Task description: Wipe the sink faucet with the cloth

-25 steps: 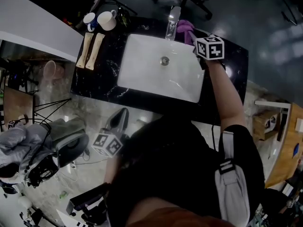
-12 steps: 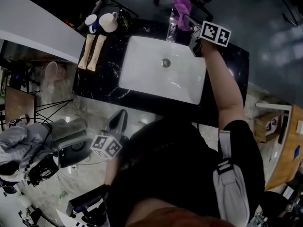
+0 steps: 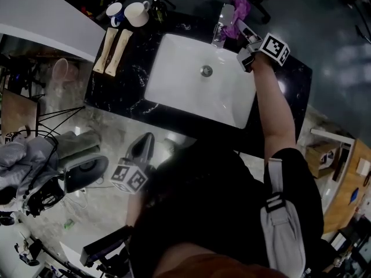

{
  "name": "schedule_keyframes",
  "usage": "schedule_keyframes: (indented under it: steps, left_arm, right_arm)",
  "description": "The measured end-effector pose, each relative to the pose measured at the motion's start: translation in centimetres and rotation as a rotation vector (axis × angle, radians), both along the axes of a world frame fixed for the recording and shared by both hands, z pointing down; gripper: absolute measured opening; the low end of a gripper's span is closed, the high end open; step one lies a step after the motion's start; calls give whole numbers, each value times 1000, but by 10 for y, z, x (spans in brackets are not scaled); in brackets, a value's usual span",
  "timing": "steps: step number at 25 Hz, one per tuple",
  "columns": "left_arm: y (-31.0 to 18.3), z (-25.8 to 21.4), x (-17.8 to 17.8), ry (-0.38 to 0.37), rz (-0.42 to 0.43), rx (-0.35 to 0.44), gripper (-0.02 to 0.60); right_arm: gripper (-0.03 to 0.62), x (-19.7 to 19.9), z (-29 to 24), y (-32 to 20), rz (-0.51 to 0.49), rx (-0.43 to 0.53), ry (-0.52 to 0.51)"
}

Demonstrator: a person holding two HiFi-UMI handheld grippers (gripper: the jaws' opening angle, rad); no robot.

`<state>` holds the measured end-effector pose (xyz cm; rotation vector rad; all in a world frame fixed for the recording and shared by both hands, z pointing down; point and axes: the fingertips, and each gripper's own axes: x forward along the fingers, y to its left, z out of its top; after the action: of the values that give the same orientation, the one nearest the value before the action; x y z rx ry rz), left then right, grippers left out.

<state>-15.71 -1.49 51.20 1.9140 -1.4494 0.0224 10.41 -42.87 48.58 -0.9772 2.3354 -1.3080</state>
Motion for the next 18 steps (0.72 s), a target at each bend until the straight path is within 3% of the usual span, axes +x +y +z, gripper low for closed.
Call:
schedule_keyframes:
  steps: [5,13,16,18]
  left_arm:
    - [-4,4,3,3,-4,-11,-6]
    - [-6,8,4,7,-19,-25,-6]
    - [-5,8,8,3,-17,-28,-6]
    - [-5,8,9,-4,-16,-29,-6]
  right_arm:
    - [78,9,19,-3,16,-42,-72]
    - [78,10,53,-8,5,-139,-66]
    - [75,3,90,-9,-17,-249,-44]
    - [71,1,114,-6,-26,-337,54]
